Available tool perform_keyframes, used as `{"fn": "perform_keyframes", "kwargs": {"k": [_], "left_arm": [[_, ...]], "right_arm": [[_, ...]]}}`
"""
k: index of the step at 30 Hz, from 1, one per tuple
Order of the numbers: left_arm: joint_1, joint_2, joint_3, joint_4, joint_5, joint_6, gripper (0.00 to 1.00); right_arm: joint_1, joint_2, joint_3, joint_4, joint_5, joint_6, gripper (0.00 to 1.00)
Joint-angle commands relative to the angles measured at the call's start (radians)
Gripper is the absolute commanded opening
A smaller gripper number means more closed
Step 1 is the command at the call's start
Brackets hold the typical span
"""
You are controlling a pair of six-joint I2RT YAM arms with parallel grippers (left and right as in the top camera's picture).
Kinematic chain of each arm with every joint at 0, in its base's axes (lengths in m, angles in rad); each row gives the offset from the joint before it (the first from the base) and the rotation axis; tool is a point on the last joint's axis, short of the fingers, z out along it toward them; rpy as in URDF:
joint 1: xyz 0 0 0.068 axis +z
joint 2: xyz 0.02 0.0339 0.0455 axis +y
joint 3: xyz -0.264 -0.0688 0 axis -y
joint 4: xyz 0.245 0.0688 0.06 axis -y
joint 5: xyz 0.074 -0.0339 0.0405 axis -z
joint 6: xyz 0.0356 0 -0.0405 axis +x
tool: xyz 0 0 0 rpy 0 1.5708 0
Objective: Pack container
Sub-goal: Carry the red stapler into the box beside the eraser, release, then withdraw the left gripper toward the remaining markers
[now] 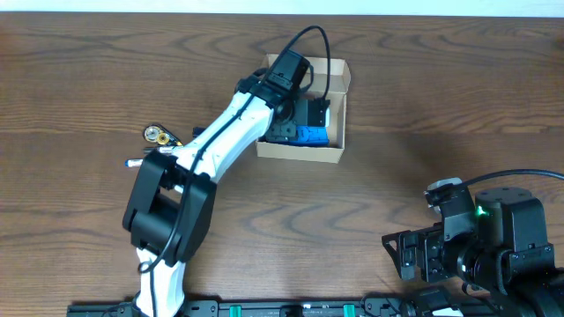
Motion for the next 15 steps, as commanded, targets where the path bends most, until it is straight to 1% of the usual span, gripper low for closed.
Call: {"fn": "perform_keyframes", "kwargs": {"k": [1,6,11,14,15], "left_arm": [[-0.030,-0.140,0.026,-0.035,-0.033,-0.098,0.73],[-0.038,-0.312,0.026,-0.082,-0.126,-0.286,0.72],[0.024,-0.468,0.026,-0.157,-0.137,-0.482,0.73],[0.097,-0.528,0.026,-0.209,-0.137,-0.663,0.73],[0.130,-0.542,0.026,-0.228,-0.137,-0.743,0.73]], "right_arm": [[-0.008,0.002,0.012,0.000,-0.004,-0.013,0.99],[-0.008,0.002,0.012,0.000,-0.004,-0.014,0.99],[-0.008,0.002,0.012,0.000,-0.004,-0.014,0.99],[-0.008,0.002,0.012,0.001,-0.004,-0.014,0.99],[-0.008,0.002,0.012,0.000,-0.004,-0.014,0.99]]}}
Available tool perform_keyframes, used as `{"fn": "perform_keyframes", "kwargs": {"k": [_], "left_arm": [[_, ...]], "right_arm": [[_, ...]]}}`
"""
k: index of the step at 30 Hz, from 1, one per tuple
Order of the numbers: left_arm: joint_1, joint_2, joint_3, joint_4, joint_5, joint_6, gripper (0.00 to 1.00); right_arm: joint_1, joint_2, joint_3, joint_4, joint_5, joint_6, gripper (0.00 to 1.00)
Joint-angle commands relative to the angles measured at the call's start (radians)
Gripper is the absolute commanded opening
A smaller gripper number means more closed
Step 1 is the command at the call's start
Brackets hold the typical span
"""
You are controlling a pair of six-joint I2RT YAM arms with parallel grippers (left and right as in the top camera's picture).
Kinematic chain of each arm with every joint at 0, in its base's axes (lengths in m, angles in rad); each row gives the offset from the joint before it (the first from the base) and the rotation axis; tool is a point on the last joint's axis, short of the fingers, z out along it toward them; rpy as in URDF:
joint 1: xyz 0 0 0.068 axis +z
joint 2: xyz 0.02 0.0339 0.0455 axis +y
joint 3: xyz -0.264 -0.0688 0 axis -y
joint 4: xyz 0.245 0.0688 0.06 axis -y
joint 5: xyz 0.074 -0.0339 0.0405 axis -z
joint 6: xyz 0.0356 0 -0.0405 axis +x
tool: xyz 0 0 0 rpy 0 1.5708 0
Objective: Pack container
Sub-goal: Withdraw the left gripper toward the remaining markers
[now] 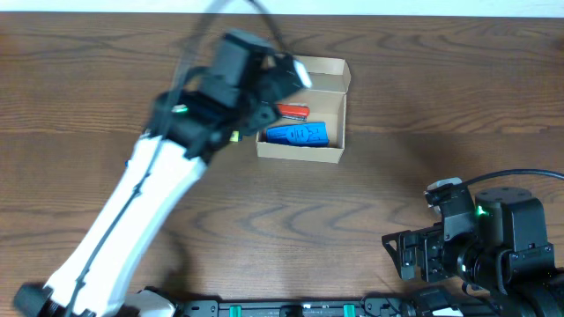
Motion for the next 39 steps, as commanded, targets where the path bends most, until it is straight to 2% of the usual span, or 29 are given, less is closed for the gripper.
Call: {"fn": "perform_keyframes", "kwargs": {"k": [1,8,14,21,30,39], "left_arm": [[0.098,-0.030,0.013,-0.049,-0.024,-0.334,0.73],[0.323,-0.001,0.011,-0.195,-0.003,-0.711,0.73],[0.441,0.071,0.010,-0.220,0.026,-0.914,0.81],[0.522,0.189,0.010,-0.203,0.018,-0.929,0.80],[0.527,0.386,0.010,-0.172,-0.036,-1.030,0.77],[0.554,0.524,0.009,-0.131,-0.031,-1.032,0.73]], "right_arm": [[-0.008,0.002,0.012,0.000,-0.004,-0.013,0.99],[-0.008,0.002,0.012,0.000,-0.004,-0.014,0.99],[-0.008,0.002,0.012,0.000,-0.004,-0.013,0.99],[-0.008,0.002,0.012,0.000,-0.004,-0.013,0.99],[-0.008,0.002,0.012,0.000,-0.004,-0.014,0.99],[-0.008,0.002,0.012,0.000,-0.004,-0.014,0.99]]}}
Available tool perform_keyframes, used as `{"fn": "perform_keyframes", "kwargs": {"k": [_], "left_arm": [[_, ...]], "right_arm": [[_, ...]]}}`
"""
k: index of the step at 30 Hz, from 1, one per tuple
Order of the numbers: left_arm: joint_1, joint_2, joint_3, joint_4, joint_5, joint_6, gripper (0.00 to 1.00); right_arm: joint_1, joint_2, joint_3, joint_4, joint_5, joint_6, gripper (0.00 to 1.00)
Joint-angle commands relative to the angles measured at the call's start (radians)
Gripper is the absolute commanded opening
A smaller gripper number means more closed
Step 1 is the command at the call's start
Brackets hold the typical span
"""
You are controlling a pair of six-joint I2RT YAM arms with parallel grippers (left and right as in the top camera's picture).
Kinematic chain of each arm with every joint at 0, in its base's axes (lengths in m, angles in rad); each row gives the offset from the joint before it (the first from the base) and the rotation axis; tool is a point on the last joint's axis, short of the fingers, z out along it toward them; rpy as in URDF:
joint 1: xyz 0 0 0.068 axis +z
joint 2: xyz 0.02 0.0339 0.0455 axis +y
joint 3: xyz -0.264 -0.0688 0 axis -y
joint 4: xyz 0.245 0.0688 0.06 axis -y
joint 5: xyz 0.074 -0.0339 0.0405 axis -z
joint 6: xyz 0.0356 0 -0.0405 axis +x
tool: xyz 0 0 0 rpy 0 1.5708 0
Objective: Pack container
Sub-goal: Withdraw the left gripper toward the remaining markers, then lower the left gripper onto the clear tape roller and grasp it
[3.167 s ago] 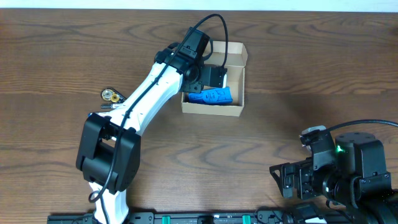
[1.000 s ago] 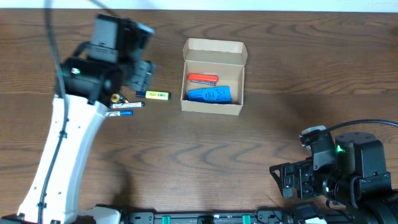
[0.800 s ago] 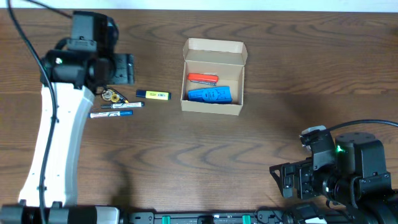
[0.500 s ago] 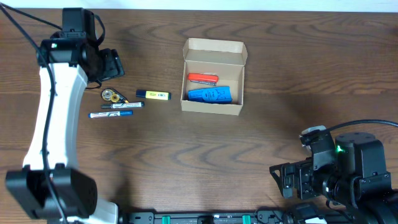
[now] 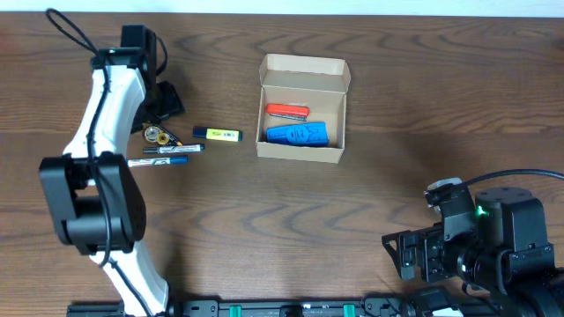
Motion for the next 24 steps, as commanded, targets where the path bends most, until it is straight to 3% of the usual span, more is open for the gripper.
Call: {"fn": "perform_keyframes", "kwargs": {"k": [1,12,24], "left_arm": [[0.029,0.032,0.004,0.011,-0.018,-0.019,0.72],[0.096,0.033,-0.142,0.185,0.117,-0.023,0.71],[0.093,0.033,-0.254,0.320,0.109,-0.042,0.73]], "right_arm": [[-0.008,0.002,0.012,0.000,-0.004,-0.014,0.99],[-0.008,0.002,0.012,0.000,-0.004,-0.014,0.99],[-0.008,0.002,0.012,0.000,-0.004,-0.014,0.99]]}}
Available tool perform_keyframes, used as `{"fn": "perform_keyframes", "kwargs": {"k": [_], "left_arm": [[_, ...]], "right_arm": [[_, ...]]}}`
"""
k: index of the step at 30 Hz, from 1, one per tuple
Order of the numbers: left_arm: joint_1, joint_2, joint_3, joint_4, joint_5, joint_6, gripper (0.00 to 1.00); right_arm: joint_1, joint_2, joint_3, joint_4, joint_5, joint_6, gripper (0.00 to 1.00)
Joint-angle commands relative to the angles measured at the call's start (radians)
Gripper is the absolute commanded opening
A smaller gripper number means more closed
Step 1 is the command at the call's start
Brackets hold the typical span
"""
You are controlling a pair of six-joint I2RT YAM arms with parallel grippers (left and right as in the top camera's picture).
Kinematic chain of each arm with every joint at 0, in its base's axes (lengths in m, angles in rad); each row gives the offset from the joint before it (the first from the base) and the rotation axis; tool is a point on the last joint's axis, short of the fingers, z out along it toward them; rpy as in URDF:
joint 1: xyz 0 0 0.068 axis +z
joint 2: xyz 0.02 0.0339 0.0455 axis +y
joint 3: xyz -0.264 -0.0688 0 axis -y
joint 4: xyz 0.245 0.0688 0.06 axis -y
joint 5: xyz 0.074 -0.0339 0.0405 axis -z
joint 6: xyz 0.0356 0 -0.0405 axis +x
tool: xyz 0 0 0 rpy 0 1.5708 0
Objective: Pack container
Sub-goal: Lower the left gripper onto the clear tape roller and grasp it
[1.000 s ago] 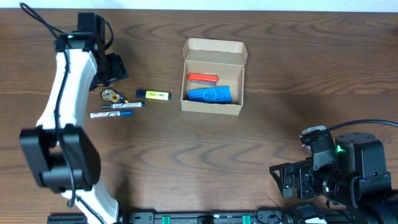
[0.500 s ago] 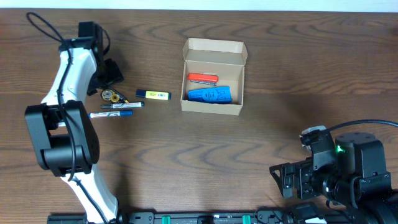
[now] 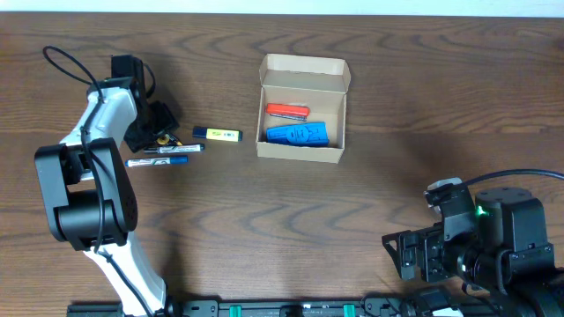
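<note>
An open cardboard box (image 3: 333,107) stands at the back middle of the table. Inside it lie a red item (image 3: 287,111) and a blue item (image 3: 297,134). Left of the box lie a yellow and blue marker (image 3: 217,134), two blue-capped pens (image 3: 167,151) and a small brass object (image 3: 162,138). My left gripper (image 3: 157,125) hangs right over the brass object and hides most of it; whether its fingers are apart does not show. My right gripper (image 3: 397,253) rests at the front right, far from the box, its state unclear.
The right arm's dark body (image 3: 498,238) and its cable fill the front right corner. The left arm's white links (image 3: 92,176) run down the left side to the front edge. Brown wooden table (image 3: 264,220) lies all around.
My left gripper has moved nearer and a little lower, from behind the brass object to right on top of it. The loose items, the box and the right arm are unchanged.
My left gripper was first down inside the box, over the blue item. Then it was lifted at the box's left edge, with the red and blue items lying inside. Later it was far to the left behind the loose items, and now it sits over the brass object.
</note>
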Motion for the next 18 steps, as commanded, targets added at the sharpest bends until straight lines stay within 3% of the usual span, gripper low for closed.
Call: {"fn": "perform_keyframes", "kwargs": {"k": [1,5,18], "left_arm": [[0.002,0.002,-0.016,0.022,0.003,-0.016,0.73],[0.002,0.003,-0.028,0.044,0.003,-0.016,0.72],[0.002,0.005,-0.041,0.058,0.003,-0.015,0.43]], "right_arm": [[-0.008,0.002,0.012,0.000,-0.004,-0.013,0.99],[-0.008,0.002,0.012,0.000,-0.004,-0.014,0.99],[-0.008,0.002,0.012,0.000,-0.004,-0.014,0.99]]}}
